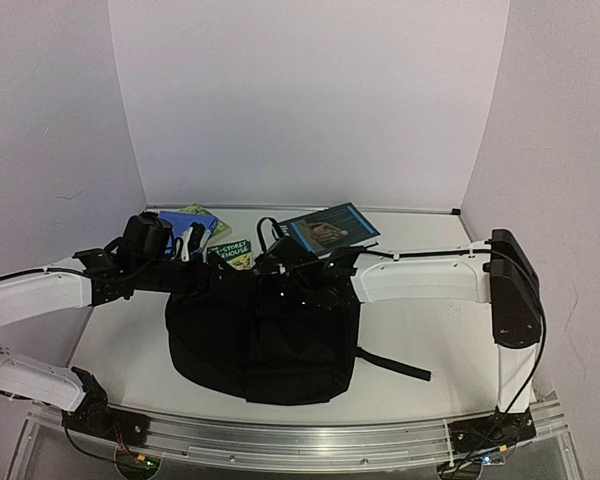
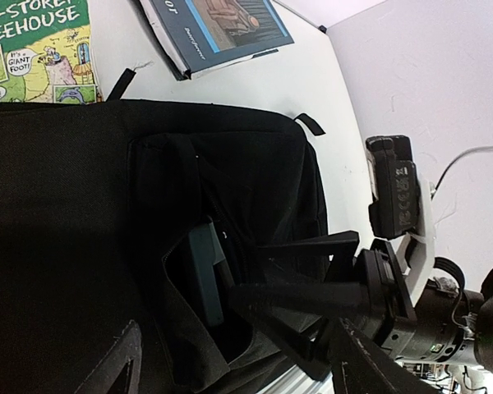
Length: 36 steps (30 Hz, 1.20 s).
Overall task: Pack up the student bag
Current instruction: Zip the student bag at the center of the board.
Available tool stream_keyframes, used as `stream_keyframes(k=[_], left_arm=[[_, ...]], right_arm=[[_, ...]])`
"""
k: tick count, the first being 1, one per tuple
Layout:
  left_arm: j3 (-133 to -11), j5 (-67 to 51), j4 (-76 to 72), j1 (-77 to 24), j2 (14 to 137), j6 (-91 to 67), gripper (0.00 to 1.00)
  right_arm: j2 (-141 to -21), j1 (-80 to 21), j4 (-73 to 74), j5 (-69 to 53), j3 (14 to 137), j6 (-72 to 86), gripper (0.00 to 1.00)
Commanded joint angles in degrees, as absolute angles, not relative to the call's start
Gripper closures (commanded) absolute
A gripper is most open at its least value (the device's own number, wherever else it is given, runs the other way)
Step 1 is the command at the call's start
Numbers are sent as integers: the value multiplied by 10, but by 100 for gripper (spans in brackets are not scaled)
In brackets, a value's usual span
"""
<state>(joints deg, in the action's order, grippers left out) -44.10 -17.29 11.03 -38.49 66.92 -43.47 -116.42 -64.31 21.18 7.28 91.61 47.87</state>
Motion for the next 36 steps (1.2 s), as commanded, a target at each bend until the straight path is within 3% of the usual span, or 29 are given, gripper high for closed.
stream_keyframes(k=[1,5,12,23,36], left_arm=[[-440,-175,109,-377,656,-437,20],[-440,-175,112,-372,649,-440,17],[-454,-174,127,-367,652,-440,12],[-457,-171,118,-367,676,-460,11],[-442,-174,122,-367,666,-472,10]], right_arm=[[-1076,-647,204,78,895,450,37],[-1012,-640,205,106,872,448,23],[-1005,-577,197,50,867,435,22],[-1133,-546,182,-40,956,378,41],[-1221,-546,182,-28,1005,372,56]])
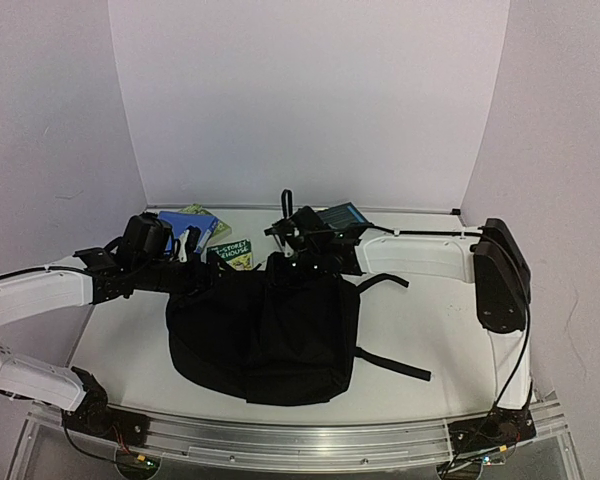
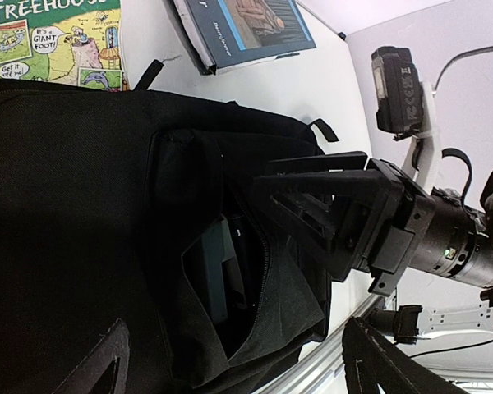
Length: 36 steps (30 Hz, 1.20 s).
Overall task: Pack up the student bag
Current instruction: Zip the student bag at the center of the board.
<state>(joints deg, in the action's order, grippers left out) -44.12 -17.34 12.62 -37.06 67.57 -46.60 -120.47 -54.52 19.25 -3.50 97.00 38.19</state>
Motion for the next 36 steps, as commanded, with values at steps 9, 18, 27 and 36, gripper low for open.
stream_keyframes(k=[9,18,27,36], left_arm=[[-442,-171,126,-367,665,-472,10],[-448,-175,108,-367,687,-467,10],[-530,-202,23,-366,836,-454,11],[-616,-228,-27,-360,963,-454,23]], right_arm=[[-1249,-546,184,-17,1027,370,73],[-1240,-546,183,-14,1026,372,100],[-1178,-551,178,-40,974,372,100],[-1123,-573,150,-37,901,399,100]])
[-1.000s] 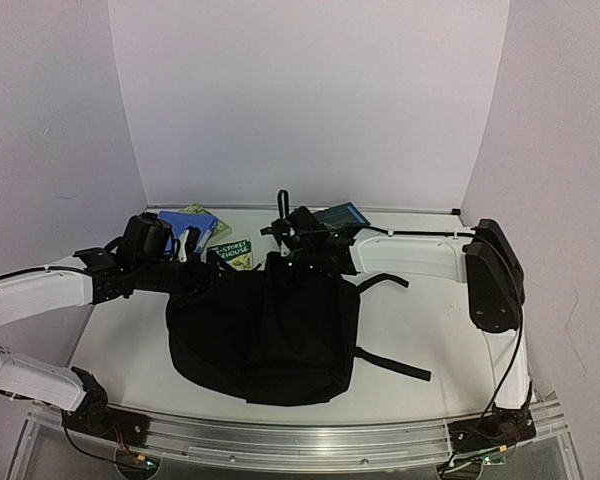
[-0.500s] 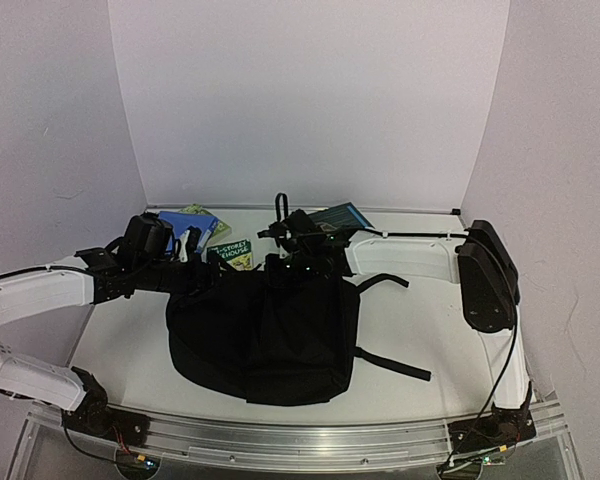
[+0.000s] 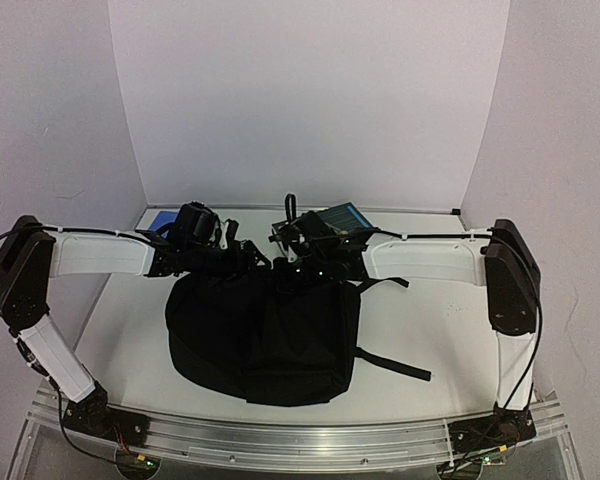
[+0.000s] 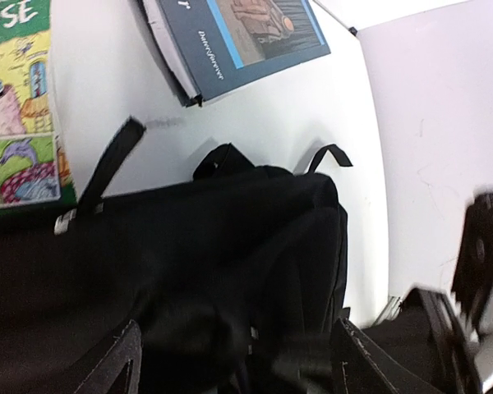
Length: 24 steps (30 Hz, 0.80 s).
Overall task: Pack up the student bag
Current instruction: Zip the student bag at the center of the board.
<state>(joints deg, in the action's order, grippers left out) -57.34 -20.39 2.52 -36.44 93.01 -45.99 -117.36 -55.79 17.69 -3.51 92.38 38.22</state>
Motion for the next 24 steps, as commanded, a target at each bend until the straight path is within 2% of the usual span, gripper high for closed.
stream_keyframes(k=[1,24], left_arm=[[-620,-234,-36,-360,974,-457,24],[-599,-256,-155,-348,1130,-502,26]], right_arm=[[-1120,-575,147,-36,895,402,100],[-1119,-603,112,-26,802,493,100]])
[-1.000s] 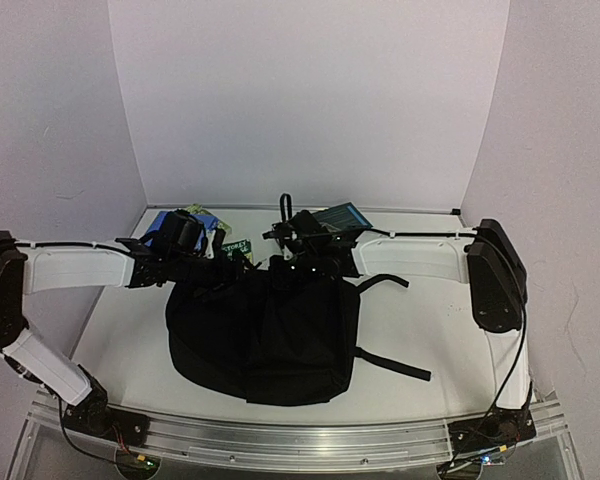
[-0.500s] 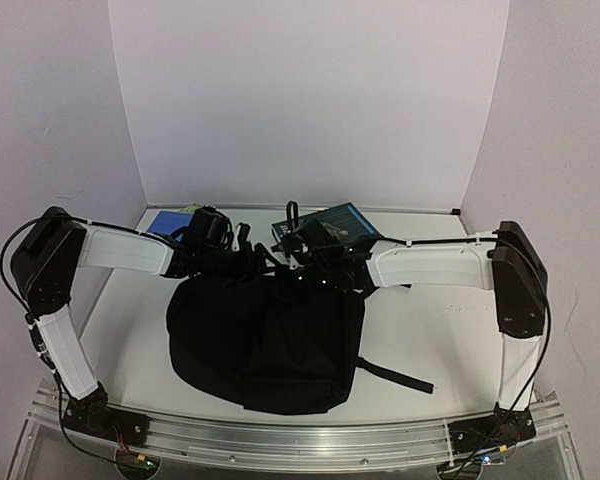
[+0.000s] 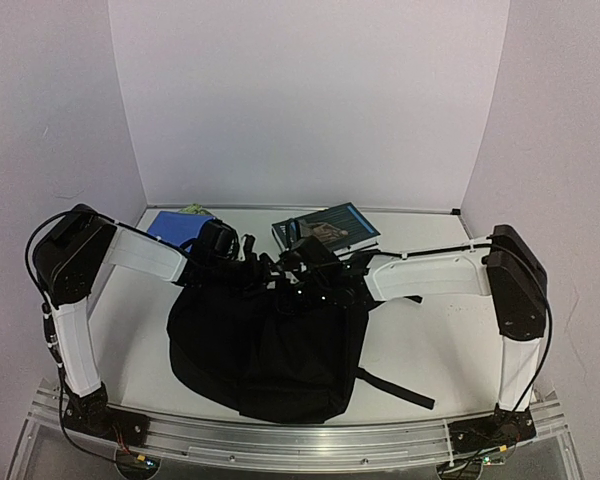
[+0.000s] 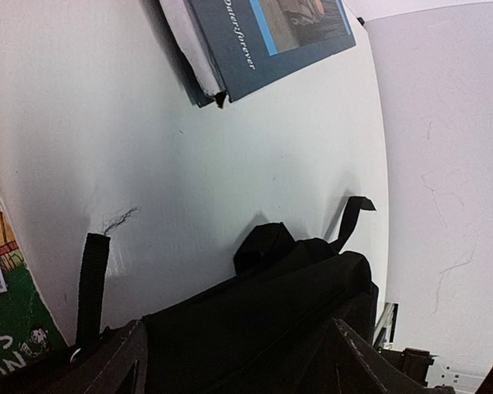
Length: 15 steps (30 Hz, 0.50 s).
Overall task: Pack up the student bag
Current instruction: Zip the student bag at the center of the board.
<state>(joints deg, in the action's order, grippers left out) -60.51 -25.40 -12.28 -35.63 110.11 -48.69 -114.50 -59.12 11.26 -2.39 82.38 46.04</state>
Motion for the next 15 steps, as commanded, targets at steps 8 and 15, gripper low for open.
stream_keyframes(k=[8,15], left_arm=[[-597,-249,-154,-347,1143,-499,27],[-601,-245,-149,-347,1148,-497,27]], right_arm=[[-1106,-630,105,-41,783,503,100],[-1076,-643,105,-52,775,509,100]])
